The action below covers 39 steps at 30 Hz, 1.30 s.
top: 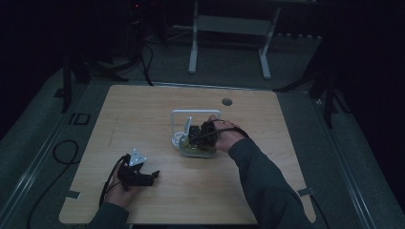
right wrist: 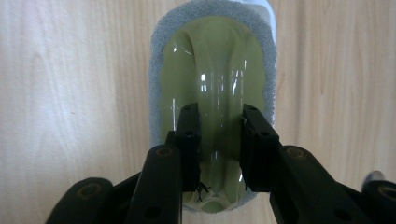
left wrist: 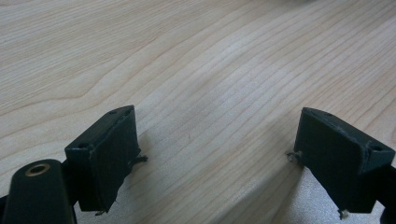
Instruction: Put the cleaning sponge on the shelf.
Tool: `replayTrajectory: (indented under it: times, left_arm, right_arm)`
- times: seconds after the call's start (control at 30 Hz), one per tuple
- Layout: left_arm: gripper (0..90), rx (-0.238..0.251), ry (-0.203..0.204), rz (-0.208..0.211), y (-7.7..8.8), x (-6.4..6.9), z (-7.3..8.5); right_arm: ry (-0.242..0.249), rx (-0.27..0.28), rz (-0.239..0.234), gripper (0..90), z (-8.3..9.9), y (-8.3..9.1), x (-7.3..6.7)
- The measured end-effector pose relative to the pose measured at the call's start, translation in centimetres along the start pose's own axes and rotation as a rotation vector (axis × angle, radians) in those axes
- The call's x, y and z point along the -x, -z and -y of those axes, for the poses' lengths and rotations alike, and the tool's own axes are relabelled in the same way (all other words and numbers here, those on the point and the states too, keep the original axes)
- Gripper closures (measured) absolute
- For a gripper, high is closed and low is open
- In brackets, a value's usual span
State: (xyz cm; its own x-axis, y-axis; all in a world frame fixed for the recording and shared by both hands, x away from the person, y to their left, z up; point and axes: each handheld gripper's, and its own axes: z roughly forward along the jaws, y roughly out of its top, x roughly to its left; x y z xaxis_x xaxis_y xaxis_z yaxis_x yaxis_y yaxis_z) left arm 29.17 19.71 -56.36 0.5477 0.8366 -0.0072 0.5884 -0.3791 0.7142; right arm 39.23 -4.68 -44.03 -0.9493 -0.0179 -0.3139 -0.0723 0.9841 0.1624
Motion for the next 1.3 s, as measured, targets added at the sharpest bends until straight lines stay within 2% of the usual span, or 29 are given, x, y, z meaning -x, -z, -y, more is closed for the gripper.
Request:
replayTrajectory:
  times: [0.2,0.37,0.47,0.57,1.0,1.3]
  left_arm:
    - [13.7,-0.001,0.001,0.000,0.0,0.0,0.0]
    - [13.7,0.000,0.000,0.000,0.0,0.0,0.0]
    - [13.7,0.000,0.000,0.000,0.0,0.0,0.0]
    - [13.8,0.000,0.000,0.000,0.0,0.0,0.0]
    - [13.8,0.000,0.000,0.000,0.0,0.0,0.0]
    - [13.7,-0.001,0.000,0.000,0.0,0.0,0.0]
  right_arm:
    - [0.007,-0.002,0.016,71.5,-0.3,0.1,0.3]
    - [0.016,-0.011,0.055,71.5,-0.5,0.0,0.3]
    - [0.013,-0.011,0.057,71.5,-0.5,0.0,0.3]
    - [0.020,-0.009,0.077,71.5,-0.5,-0.3,0.3]
    - [0.029,-0.020,0.097,71.5,-1.0,-1.4,0.5]
    - [0.045,-0.031,0.139,71.5,-1.1,-2.1,0.5]
